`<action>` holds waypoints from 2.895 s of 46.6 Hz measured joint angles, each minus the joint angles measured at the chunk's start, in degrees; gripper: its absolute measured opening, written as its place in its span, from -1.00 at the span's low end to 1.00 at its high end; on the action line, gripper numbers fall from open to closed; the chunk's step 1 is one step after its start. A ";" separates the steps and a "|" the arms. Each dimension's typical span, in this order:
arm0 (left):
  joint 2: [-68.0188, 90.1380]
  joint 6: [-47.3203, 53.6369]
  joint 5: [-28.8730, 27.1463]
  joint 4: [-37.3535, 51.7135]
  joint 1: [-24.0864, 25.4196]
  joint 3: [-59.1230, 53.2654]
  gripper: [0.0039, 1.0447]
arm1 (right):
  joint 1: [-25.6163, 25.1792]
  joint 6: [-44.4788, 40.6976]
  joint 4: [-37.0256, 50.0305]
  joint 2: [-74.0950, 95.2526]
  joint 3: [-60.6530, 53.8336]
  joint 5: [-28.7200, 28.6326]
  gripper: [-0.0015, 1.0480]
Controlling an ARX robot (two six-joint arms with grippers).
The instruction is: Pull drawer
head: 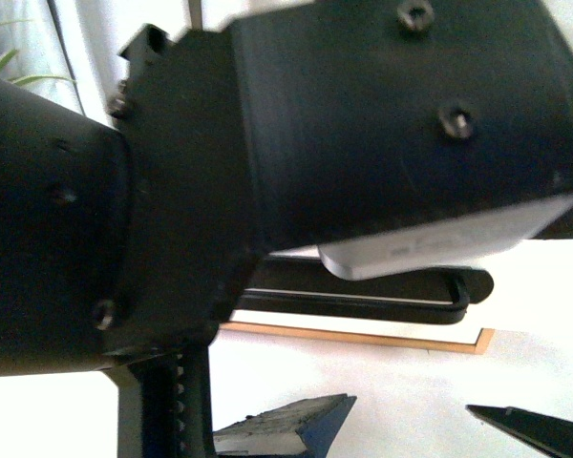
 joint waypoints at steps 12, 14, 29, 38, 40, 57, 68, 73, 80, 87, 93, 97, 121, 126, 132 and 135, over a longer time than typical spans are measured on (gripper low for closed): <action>-17.44 -13.42 -12.48 11.15 -2.16 -12.35 0.89 | -6.43 14.99 10.80 -19.80 -10.21 7.93 0.83; -21.20 -15.58 -15.93 12.61 -2.10 -15.32 0.89 | -8.15 17.40 10.45 -23.50 -11.65 8.41 0.83; -54.66 -32.50 -39.71 3.93 -0.28 -32.26 0.89 | -23.37 28.87 -0.74 -46.90 -18.62 5.27 0.83; -59.52 -36.85 -47.21 1.95 2.23 -35.60 0.89 | -29.18 34.88 -3.43 -53.92 -21.05 5.09 0.83; -59.41 -38.05 -48.87 2.12 1.86 -36.22 0.89 | -30.12 36.00 -3.41 -54.47 -21.84 5.55 0.83; -60.28 -55.71 -53.72 0.22 3.96 -37.31 0.89 | -34.99 47.74 -0.81 -55.28 -24.96 6.43 0.83; -70.75 -54.82 -26.91 1.84 17.86 -40.96 0.01 | -25.86 51.08 2.99 -60.26 -28.17 24.57 0.03; -72.28 -54.80 -21.99 0.33 22.77 -40.96 -0.48 | -20.96 51.23 2.43 -61.64 -29.11 30.34 -0.44; -73.59 -54.71 -12.87 -1.18 30.21 -40.96 -0.93 | -13.97 51.54 2.34 -63.76 -30.91 36.11 -0.97; -73.90 -54.64 -9.64 -1.40 35.80 -40.96 -0.93 | -13.90 51.54 2.27 -64.63 -32.09 36.06 -0.97; -73.90 -54.64 -9.51 -1.40 35.82 -40.96 -0.93 | -13.90 51.54 2.27 -64.72 -32.09 36.09 -0.97; -73.90 -54.64 -9.53 -1.40 35.89 -40.96 -0.93 | -13.90 51.54 2.27 -64.72 -32.09 36.09 -0.97; -73.90 -54.64 -9.53 -1.40 35.91 -40.96 0.37 | -13.90 51.54 2.27 -64.74 -32.09 36.09 0.28; -73.90 -54.64 -9.53 -1.40 35.91 -40.96 0.71 | -13.90 51.54 2.27 -64.74 -32.09 36.09 0.58; -73.90 -54.60 -9.53 -1.40 35.91 -40.96 0.88 | -13.90 51.63 2.27 -64.74 -32.09 36.09 0.82; -73.90 -54.60 -9.53 -1.40 35.91 -40.96 0.89 | -13.90 51.63 2.27 -64.74 -32.09 36.09 0.83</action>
